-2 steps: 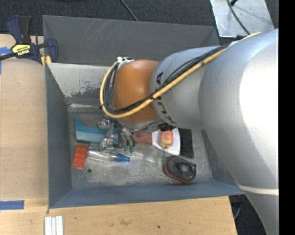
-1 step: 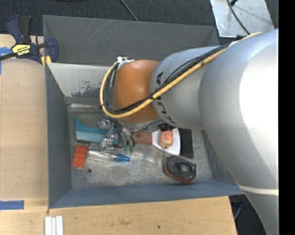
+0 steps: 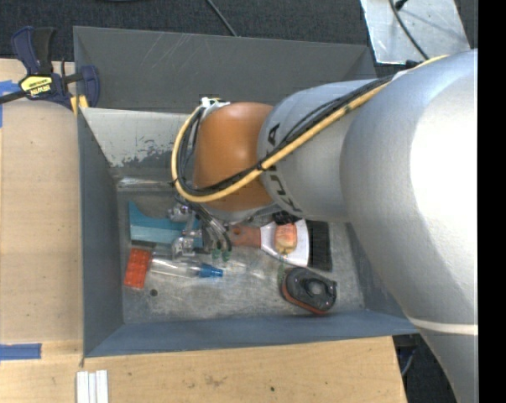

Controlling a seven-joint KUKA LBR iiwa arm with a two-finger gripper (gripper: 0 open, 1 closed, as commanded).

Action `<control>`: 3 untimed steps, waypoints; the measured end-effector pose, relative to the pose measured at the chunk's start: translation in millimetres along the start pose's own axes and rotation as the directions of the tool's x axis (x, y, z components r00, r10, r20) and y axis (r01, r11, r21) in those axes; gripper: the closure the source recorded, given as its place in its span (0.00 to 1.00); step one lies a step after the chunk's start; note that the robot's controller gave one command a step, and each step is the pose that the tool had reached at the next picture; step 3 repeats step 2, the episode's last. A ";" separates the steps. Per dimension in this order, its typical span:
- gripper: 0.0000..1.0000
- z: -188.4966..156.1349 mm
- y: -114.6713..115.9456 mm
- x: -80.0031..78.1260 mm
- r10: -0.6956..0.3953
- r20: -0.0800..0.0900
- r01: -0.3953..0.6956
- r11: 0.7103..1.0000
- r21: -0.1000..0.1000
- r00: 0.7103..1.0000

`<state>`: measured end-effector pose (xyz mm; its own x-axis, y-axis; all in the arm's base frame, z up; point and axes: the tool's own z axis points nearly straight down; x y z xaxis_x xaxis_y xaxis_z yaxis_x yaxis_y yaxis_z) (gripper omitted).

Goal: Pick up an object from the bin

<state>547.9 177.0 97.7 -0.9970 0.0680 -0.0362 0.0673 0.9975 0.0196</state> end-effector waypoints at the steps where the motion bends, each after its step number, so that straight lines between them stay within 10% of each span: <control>1: 1.00 0.0 0.0 0.0 0.000 0.000 0.000 1.000 0.000 1.000; 3: 1.00 0.0 0.0 0.0 0.000 0.000 0.000 1.000 0.000 1.000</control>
Offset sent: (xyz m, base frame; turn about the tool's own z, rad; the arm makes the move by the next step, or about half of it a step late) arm 0.0000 0.0000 0.0000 0.0000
